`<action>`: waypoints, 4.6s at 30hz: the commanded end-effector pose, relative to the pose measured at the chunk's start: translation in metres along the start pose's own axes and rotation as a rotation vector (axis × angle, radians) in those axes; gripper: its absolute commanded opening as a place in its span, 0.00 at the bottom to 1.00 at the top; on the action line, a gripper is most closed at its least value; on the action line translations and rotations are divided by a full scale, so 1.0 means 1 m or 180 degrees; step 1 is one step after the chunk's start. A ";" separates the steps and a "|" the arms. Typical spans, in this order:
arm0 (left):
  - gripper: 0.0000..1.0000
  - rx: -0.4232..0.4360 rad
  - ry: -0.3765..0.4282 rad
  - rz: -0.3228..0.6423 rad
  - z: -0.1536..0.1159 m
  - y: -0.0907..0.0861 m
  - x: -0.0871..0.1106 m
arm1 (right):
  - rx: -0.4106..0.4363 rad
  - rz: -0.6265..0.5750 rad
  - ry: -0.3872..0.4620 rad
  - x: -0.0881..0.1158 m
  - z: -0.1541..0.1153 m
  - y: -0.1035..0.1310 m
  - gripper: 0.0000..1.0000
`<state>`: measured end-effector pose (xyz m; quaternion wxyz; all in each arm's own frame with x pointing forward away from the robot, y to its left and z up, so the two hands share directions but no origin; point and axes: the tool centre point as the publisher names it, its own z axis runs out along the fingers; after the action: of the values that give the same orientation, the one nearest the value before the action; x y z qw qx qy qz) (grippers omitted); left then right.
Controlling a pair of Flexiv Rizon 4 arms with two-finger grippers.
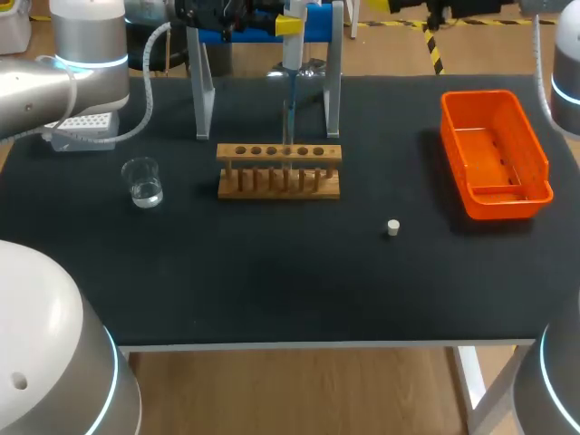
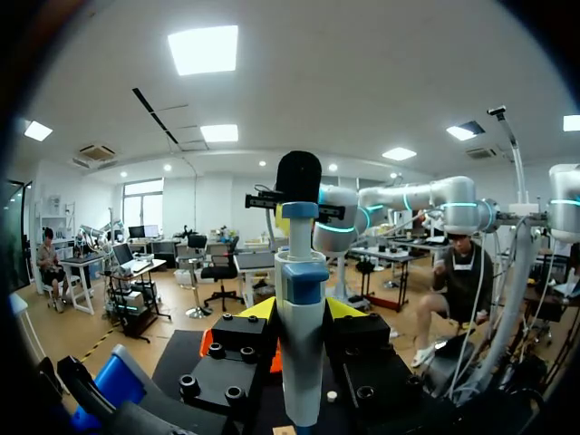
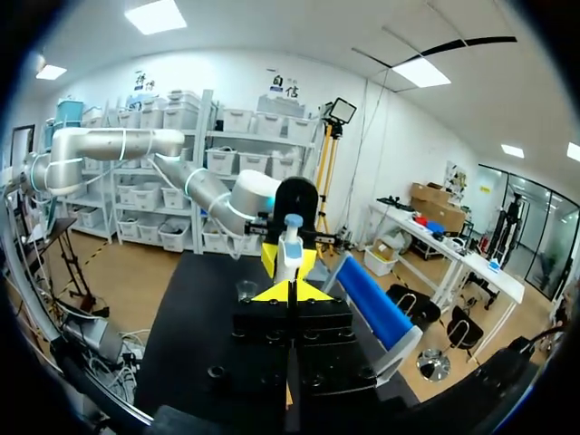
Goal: Invert the test tube, pick up the pipette, mount the tip to pipette, aspirate from beaker and dispense into the tube, eject the tip, return the pipette, and cap with the stopper.
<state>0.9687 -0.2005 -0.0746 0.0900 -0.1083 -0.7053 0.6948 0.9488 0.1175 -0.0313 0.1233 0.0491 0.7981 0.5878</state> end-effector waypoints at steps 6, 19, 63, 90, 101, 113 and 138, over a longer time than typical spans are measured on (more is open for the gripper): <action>0.00 0.0001 0.0016 0.0003 -0.001 0.000 -0.002 | -0.0159 0.0001 0.0037 -0.001 0.022 0.019 0.00; 0.00 0.0001 0.0016 0.0003 -0.001 0.000 -0.002 | -0.0635 -0.0013 0.0154 0.003 0.049 0.048 0.00; 0.00 0.0001 0.0016 0.0003 -0.001 0.000 -0.002 | -0.0704 0.0201 0.0140 -0.001 0.098 0.056 0.00; 0.00 0.0001 0.0016 0.0003 -0.001 0.000 -0.002 | -0.0772 0.0302 0.0108 0.000 0.108 0.045 0.00; 0.00 0.0001 0.0016 0.0003 -0.001 0.000 -0.002 | -0.0735 0.0361 0.0138 -0.001 0.112 0.035 0.00; 0.00 0.0001 0.0016 0.0003 -0.001 0.000 -0.002 | -0.0702 0.0445 0.0159 0.000 0.115 0.020 0.00; 0.00 0.0001 0.0016 0.0003 -0.001 0.000 -0.002 | -0.0835 0.0171 0.0109 0.003 0.098 0.058 0.00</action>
<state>0.9691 -0.2006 -0.0763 0.0898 -0.1091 -0.7042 0.6958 0.9717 0.2325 -0.0079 0.0963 0.0445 0.7158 0.6902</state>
